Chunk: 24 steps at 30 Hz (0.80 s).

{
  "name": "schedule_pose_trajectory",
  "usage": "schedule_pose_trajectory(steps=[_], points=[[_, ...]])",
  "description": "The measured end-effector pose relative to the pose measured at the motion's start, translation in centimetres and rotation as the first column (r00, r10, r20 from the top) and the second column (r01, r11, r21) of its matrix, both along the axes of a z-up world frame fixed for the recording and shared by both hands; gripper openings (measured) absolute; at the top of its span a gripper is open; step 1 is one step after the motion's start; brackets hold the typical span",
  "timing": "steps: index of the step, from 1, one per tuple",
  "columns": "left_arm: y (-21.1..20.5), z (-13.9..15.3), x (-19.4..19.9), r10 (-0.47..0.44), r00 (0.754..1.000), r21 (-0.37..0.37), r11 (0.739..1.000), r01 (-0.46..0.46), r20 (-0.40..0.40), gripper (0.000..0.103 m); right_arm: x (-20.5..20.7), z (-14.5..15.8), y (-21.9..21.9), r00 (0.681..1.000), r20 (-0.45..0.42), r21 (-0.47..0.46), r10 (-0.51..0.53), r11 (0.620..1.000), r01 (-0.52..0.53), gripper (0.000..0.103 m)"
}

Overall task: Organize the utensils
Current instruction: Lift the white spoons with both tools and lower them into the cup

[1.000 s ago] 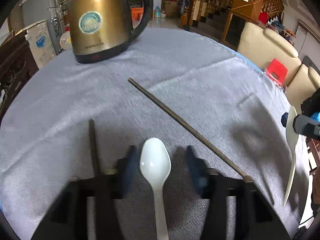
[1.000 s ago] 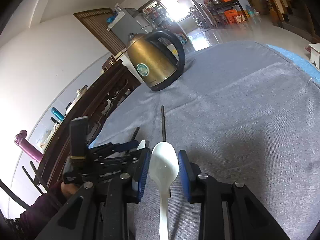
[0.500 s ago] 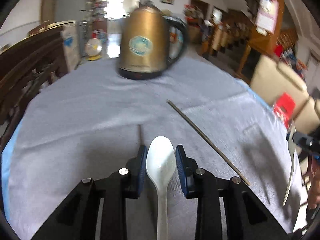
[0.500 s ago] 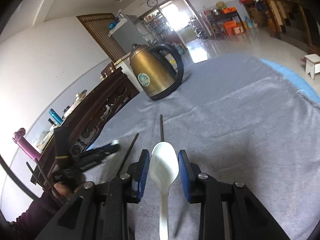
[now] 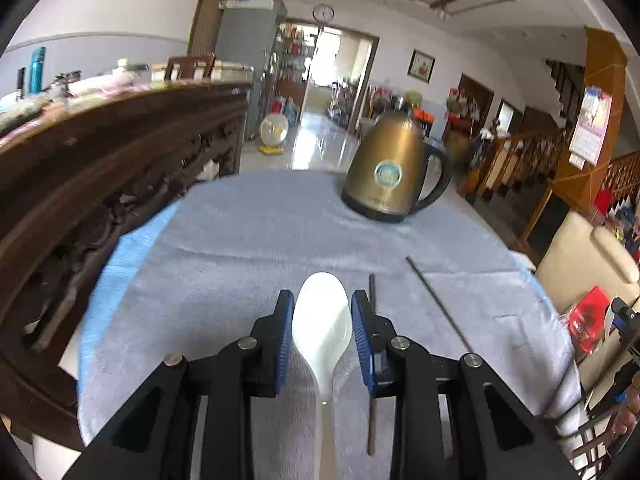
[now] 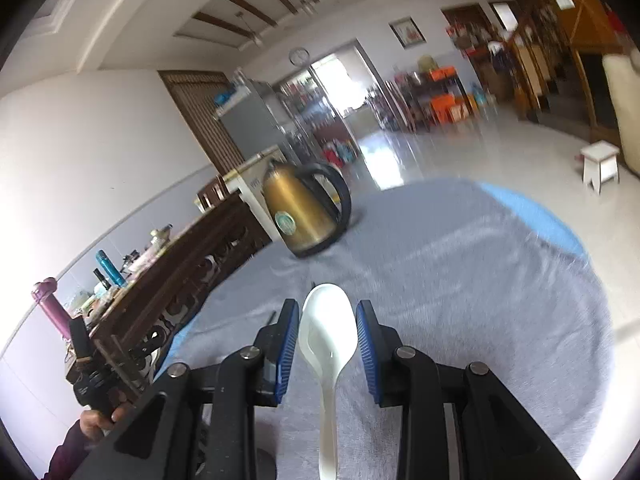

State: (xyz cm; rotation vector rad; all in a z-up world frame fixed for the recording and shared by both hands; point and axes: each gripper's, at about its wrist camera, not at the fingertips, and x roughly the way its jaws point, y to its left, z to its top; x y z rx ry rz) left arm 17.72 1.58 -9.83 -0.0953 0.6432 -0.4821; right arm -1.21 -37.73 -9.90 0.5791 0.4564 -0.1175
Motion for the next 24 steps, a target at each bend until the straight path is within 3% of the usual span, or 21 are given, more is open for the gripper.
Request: schedule_pose_trajectory(steps=[7,13,17,24], points=[[1.1,3.8,-4.9,-0.002,0.996,-0.074,0.997,0.009,0.089,0.030,-3.9,6.2,2.5,0.988,0.154,-0.074,0.023,0.997,-0.011,0.032],[1.4,7.1,-8.5,-0.014,0.988,-0.179,0.983,0.041,0.151,0.030,-6.2,10.6,5.4,0.949,0.305,-0.110,0.084,0.993,-0.053,0.032],[0.8,8.9,-10.7,-0.044,0.979,-0.223,0.971,0.090,0.201,0.030,-6.5,12.1,8.1,0.915,0.379,-0.130,0.137,0.987,-0.095,0.032],[-0.6,10.2,-13.0,-0.101,0.964,-0.354,0.917,0.187,0.248,0.030,-4.9,11.7,12.9,0.877,0.437,-0.160,0.199,0.977,-0.142,0.032]])
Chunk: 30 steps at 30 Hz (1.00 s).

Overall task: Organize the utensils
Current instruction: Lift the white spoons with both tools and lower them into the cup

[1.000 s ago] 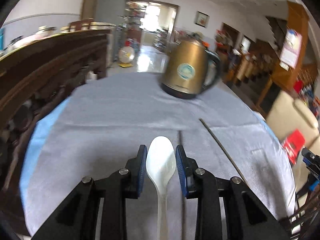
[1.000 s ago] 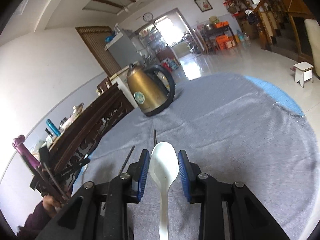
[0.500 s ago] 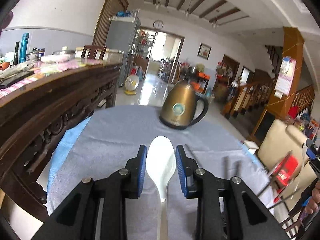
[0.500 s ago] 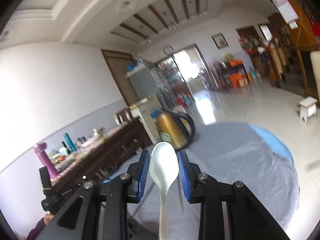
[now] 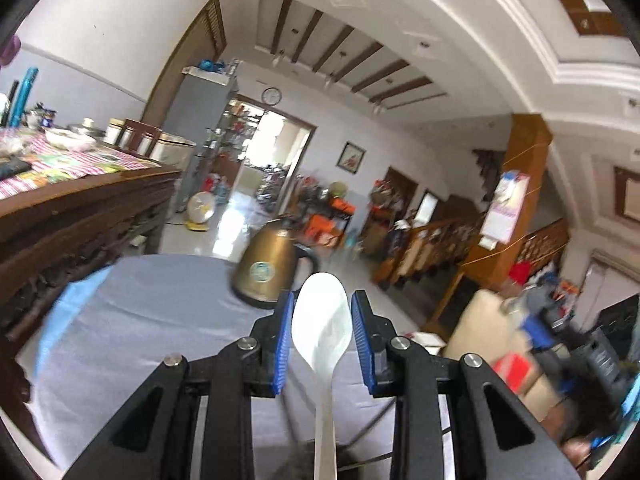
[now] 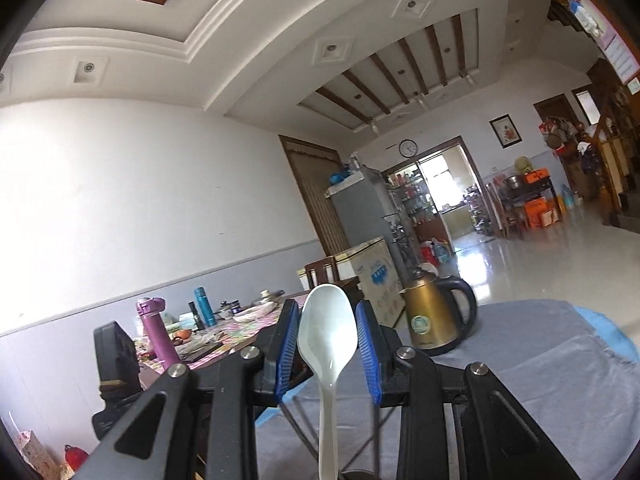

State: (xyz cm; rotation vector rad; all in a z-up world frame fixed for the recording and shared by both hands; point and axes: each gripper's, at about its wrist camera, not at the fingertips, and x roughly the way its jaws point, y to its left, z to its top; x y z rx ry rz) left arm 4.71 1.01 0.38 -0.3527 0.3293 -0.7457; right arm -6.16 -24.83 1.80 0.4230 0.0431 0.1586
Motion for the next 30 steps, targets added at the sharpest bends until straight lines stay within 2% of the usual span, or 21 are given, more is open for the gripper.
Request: schedule_pose_trajectory(steps=[7,12,16,23,30], points=[[-1.9,-2.4,0.2,-0.026,1.000,-0.059,0.998,0.026,-0.011,0.030,2.7,-3.4,3.1,0.998,-0.039,-0.050,-0.044,0.998,0.042,0.032],[-3.0,-4.0,1.1,-0.027,0.999,-0.053,0.998,0.025,-0.034,0.030,3.8,-4.9,5.4,0.996,-0.024,-0.148,-0.088,0.985,0.084,0.032],[-3.5,-4.8,1.9,-0.014,0.999,-0.054,0.998,0.012,-0.031,0.030,4.2,-6.5,5.7,0.994,-0.035,-0.188,-0.101,0.978,0.093,0.032],[-4.7,-5.7,2.0,-0.009,1.000,-0.023,1.000,0.009,0.000,0.030,5.0,-8.5,5.7,0.993,-0.064,-0.187,-0.099,0.979,0.085,0.032],[-4.8,-7.4,2.6,0.002,1.000,-0.034,0.999,-0.003,-0.015,0.030,4.5,-9.2,5.9,0.993,-0.029,-0.217,-0.110,0.971,0.102,0.032]])
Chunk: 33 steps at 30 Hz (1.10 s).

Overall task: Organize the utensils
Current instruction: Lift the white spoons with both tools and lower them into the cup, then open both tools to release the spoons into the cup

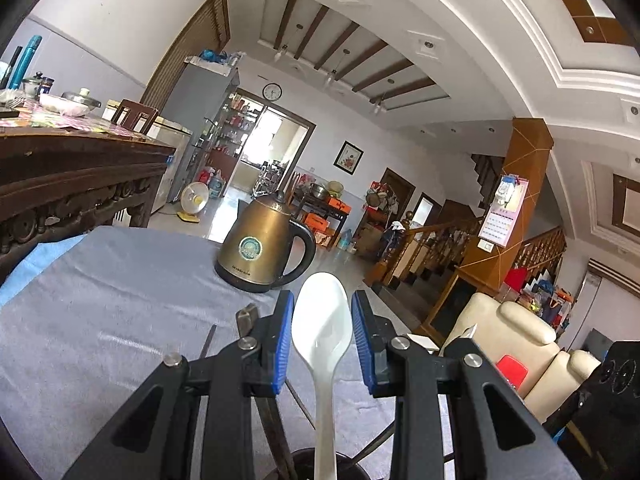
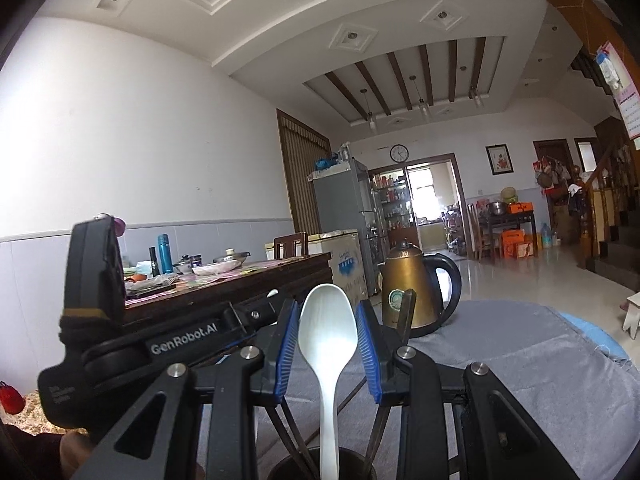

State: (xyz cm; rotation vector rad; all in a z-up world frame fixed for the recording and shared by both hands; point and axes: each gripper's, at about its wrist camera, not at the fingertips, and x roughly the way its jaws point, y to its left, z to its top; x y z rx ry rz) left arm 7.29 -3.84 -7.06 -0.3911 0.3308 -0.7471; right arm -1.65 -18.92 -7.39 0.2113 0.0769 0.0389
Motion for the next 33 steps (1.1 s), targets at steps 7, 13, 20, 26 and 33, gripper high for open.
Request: schedule_pose_trajectory(steps=[7,13,20,26,33], points=[[-0.1,-0.5,-0.2,-0.002,1.000,0.005,1.000,0.002,0.000,0.030,-0.2,-0.1,0.5,1.000,0.011,-0.034,0.006,0.999,-0.005,0.032],[-0.4,-1.0,0.0,-0.006,1.000,-0.004,1.000,0.006,-0.009,0.031,-0.2,-0.4,0.2,1.000,0.011,-0.033,0.003,0.999,-0.002,0.032],[-0.4,-1.1,0.3,-0.017,1.000,-0.009,1.000,0.017,-0.017,0.031,0.2,-0.4,-0.2,1.000,0.006,-0.033,0.007,0.999,-0.006,0.033],[-0.3,-1.1,0.4,-0.022,1.000,-0.011,1.000,0.022,-0.013,0.031,0.4,-0.2,-0.4,1.000,-0.002,-0.025,0.010,1.000,-0.010,0.034],[-0.2,-1.3,0.5,-0.033,0.999,-0.008,0.999,0.032,-0.008,0.031,0.3,0.1,-0.4,1.000,-0.010,-0.022,0.015,1.000,-0.015,0.034]])
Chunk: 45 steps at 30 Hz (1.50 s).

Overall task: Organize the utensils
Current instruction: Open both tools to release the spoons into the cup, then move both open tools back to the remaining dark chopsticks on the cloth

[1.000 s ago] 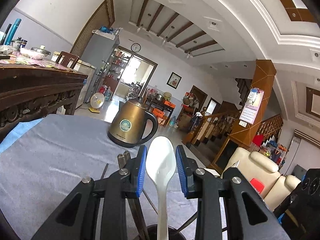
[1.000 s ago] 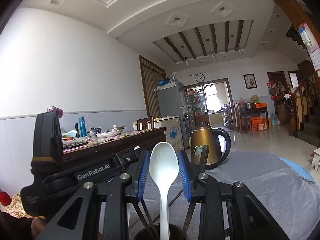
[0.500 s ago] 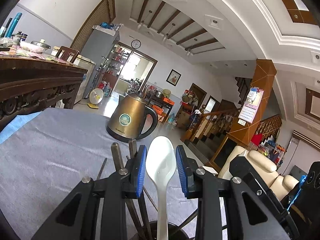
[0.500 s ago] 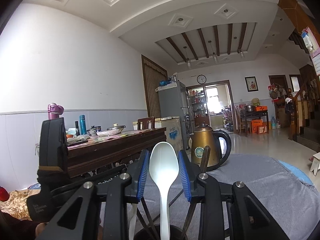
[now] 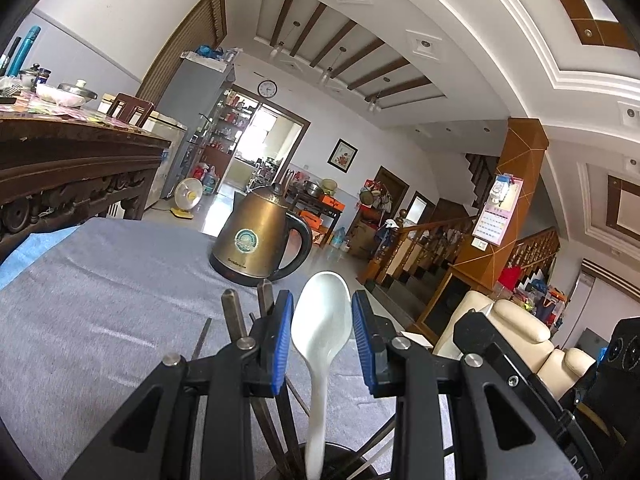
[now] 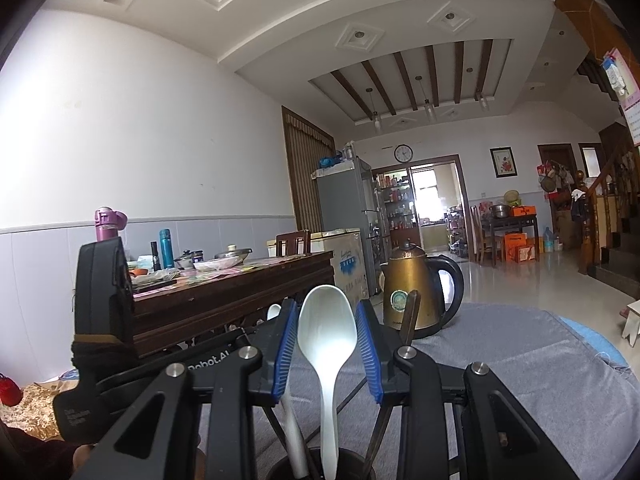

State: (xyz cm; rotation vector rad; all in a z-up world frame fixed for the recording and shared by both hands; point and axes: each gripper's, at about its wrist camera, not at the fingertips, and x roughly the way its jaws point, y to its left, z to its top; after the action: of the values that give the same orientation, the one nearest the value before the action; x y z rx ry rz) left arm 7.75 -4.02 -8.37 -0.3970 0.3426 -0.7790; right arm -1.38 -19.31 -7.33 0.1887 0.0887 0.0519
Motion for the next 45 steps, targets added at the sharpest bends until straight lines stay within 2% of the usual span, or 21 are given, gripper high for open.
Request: schedule_pose_trajectory(steps=[15,20,22,25,27,30,32,35,38,40,42,44,45], points=[[0.4,0.1,0.0,-0.013,1.000,0.007,1.000,0.013,0.008,0.031,-0.2,0.3,0.1,1.000,-0.022,0.014,0.009,1.000,-0.009,0.038],[0.8,0.8,-0.3,-0.014,1.000,0.018,1.000,0.013,0.027,0.031,-1.0,1.5,0.1,1.000,0.011,0.002,-0.001,1.000,0.001,0.051],[1.0,1.5,-0.7,-0.016,0.999,0.027,1.000,0.014,0.049,0.031,-1.6,2.3,0.0,0.999,0.037,-0.008,-0.010,1.000,0.010,0.051],[1.6,2.9,-1.6,-0.007,0.995,0.053,0.999,0.001,0.101,0.045,-2.7,3.8,-0.7,0.995,0.086,-0.011,-0.042,0.999,0.043,0.051],[2.3,3.9,-2.3,0.016,0.990,0.065,0.998,-0.026,0.143,0.062,-3.4,4.8,-1.6,0.990,0.115,0.000,-0.076,0.997,0.076,0.051],[4.2,5.4,-2.4,0.067,0.981,0.066,0.995,-0.080,0.182,0.069,-4.6,6.5,-3.6,0.980,0.144,0.031,-0.138,0.990,0.135,0.051],[5.5,6.0,-1.8,0.093,0.981,0.068,0.992,-0.106,0.173,0.075,-4.9,7.3,-5.2,0.975,0.140,0.047,-0.170,0.985,0.165,0.051],[7.6,6.0,-0.4,0.143,0.981,0.075,0.985,-0.154,0.135,0.077,-5.2,7.9,-7.3,0.968,0.114,0.060,-0.225,0.974,0.219,0.050],[8.9,5.2,1.2,0.206,0.976,0.142,0.966,-0.215,0.076,0.078,-4.9,7.4,-9.4,0.959,0.049,0.066,-0.279,0.959,0.275,0.050],[9.3,4.4,2.3,0.252,0.967,0.208,0.944,-0.255,0.038,0.078,-4.8,6.8,-10.5,0.954,0.008,0.066,-0.301,0.952,0.300,0.050],[9.4,3.3,3.4,0.320,0.947,0.311,0.899,-0.307,0.008,0.078,-4.6,6.3,-11.5,0.944,-0.030,0.064,-0.328,0.942,0.330,0.050],[9.1,2.5,4.0,0.360,0.933,0.383,0.861,-0.335,0.005,0.078,-4.5,5.9,-12.3,0.936,-0.066,0.063,-0.345,0.935,0.348,0.050],[8.8,2.1,4.3,0.383,0.924,0.431,0.831,-0.351,0.012,0.078,-4.3,5.6,-12.8,0.932,-0.091,0.064,-0.351,0.932,0.357,0.051]])
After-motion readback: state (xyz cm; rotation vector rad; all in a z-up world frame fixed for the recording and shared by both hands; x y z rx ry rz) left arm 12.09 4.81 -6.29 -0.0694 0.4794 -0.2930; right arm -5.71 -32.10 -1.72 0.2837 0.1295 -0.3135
